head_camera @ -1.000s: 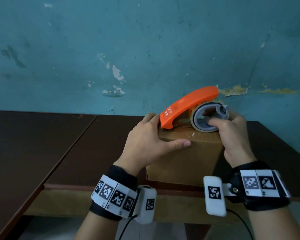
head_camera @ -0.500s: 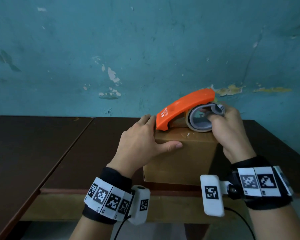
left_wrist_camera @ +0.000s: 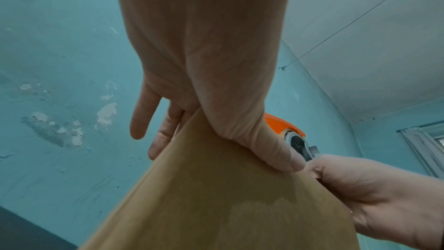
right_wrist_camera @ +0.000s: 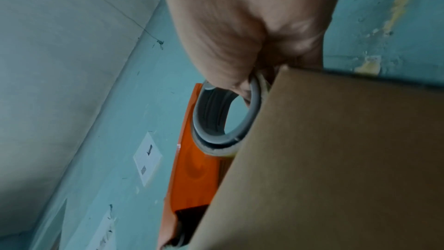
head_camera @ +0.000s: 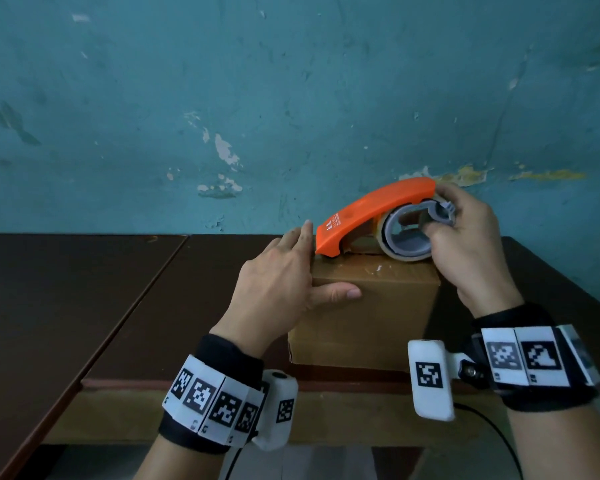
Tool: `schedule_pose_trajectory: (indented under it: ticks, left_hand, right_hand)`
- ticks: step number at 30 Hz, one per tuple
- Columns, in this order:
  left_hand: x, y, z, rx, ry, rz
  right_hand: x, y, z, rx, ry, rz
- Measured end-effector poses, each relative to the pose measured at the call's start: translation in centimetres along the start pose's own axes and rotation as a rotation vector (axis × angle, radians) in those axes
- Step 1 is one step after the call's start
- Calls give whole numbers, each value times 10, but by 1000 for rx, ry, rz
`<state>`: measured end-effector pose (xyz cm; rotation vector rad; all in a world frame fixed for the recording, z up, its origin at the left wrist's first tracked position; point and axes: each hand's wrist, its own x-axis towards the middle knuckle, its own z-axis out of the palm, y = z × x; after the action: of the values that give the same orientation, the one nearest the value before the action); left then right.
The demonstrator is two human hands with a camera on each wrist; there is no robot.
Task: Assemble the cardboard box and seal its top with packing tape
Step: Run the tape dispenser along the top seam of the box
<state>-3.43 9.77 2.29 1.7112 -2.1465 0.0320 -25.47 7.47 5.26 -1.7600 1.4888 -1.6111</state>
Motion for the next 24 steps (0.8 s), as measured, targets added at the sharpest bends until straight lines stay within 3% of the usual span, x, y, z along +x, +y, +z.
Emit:
schedule_pose_trajectory:
  ticks: [10, 15, 20, 24]
  left_hand:
    - [2, -6, 6, 21, 19, 37]
    - [-4, -12, -4, -14, 6, -25]
    - [0, -4, 0, -11, 0, 4]
    - [3, -5, 10, -135, 52, -5]
  right_hand:
    - [8, 9, -12, -76, 0, 6]
    - [23, 28, -44, -118, 262, 6]
    - [18, 35, -49, -172, 313, -39]
    - [14, 33, -51, -207, 312, -24]
